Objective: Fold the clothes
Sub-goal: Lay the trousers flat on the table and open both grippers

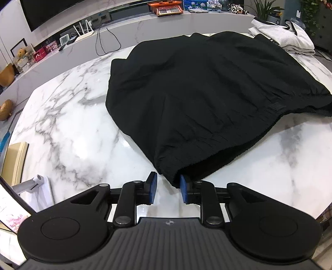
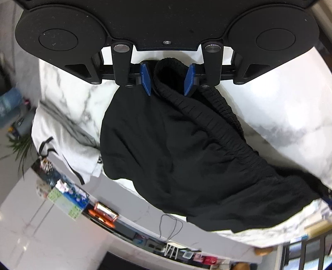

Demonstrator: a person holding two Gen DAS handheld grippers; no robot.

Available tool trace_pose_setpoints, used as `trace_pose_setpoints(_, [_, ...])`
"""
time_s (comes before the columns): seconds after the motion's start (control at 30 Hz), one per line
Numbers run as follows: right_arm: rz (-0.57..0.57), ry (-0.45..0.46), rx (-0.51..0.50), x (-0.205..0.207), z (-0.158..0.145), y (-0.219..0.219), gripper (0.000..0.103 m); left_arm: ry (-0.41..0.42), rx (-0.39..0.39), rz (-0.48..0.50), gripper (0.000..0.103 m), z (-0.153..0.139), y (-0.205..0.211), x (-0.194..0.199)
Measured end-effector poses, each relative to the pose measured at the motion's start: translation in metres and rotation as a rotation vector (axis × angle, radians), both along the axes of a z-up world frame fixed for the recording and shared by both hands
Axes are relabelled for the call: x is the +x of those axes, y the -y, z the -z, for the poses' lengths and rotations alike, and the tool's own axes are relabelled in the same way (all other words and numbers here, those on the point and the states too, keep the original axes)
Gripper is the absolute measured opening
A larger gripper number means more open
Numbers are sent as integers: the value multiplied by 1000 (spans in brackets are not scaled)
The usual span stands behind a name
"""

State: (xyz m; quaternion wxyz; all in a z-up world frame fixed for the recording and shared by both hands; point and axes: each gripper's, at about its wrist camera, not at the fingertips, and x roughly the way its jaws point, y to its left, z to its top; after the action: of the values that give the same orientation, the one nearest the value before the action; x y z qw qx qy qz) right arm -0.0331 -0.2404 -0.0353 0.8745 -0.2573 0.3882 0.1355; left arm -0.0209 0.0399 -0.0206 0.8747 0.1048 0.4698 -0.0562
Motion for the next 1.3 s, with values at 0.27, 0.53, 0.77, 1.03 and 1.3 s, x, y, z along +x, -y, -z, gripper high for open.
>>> trace_pose_setpoints(0.27, [110,-39,125,-5,-13,26,4,31,55,29,6,-4,5,-8])
trace_pose_setpoints(0.53, [226,-171,196,-5,11,46,4,-11,217,201,6,10,31,-23])
trace_pose_setpoints(0.77, [263,-158,251,11,14,59,4,-50,194,249,6,15,33,-28])
trace_pose_setpoints(1.03, [305,-87,219,27,18,76,5,-112,43,267,13,15,36,-32])
trace_pose_setpoints(1.3, [391,-93,417,11,-3,98,20,-84,-125,202,35,-10,12,-45])
